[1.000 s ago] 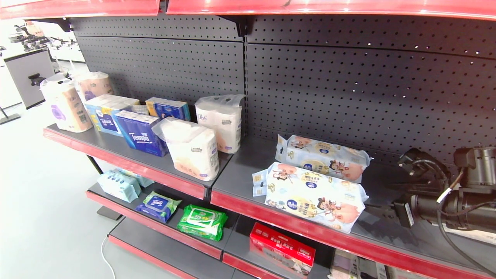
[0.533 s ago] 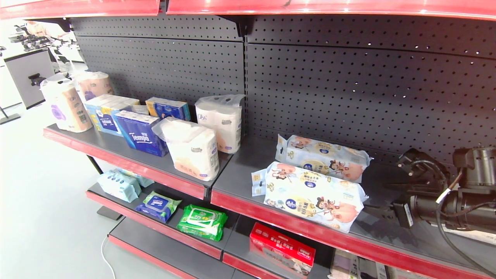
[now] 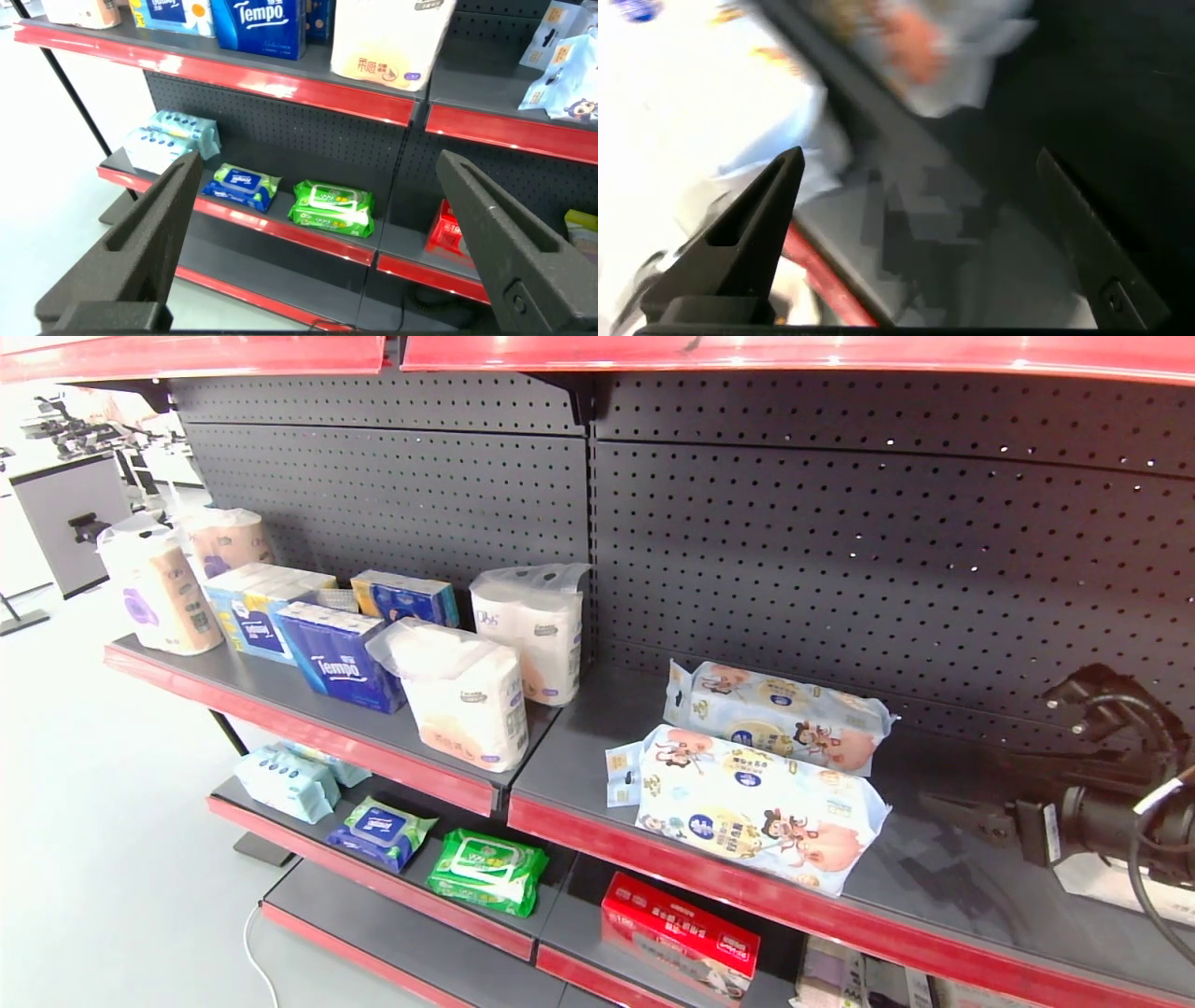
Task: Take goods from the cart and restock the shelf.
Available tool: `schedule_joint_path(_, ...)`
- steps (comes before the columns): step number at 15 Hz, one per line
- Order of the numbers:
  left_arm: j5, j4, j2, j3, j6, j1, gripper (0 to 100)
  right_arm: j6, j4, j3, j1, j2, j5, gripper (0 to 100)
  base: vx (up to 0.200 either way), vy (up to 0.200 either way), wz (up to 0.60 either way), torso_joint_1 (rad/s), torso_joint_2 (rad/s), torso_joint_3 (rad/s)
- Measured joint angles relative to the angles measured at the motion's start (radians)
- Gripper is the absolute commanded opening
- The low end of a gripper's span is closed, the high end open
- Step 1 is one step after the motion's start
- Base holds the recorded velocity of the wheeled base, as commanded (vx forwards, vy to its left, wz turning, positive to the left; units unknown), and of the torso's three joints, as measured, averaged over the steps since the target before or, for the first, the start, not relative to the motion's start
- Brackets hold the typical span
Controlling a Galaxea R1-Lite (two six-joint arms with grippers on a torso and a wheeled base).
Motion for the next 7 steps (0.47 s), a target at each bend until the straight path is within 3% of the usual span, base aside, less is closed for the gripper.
schedule_joint_path(4,0.000,0.000,0.000,0.000,0.000,0.000,100,0.159,0.044,0.016,-0.017,-0.123,-0.043,100,0.000,0.000,0.00,0.000,0.00,0.000)
schedule_joint_path(7,0.000,0.000,0.000,0.000,0.000,0.000,100,0.166,0.061,0.040,-0.031,-0.206,-0.079,100,0.000,0.000,0.00,0.000,0.00,0.000)
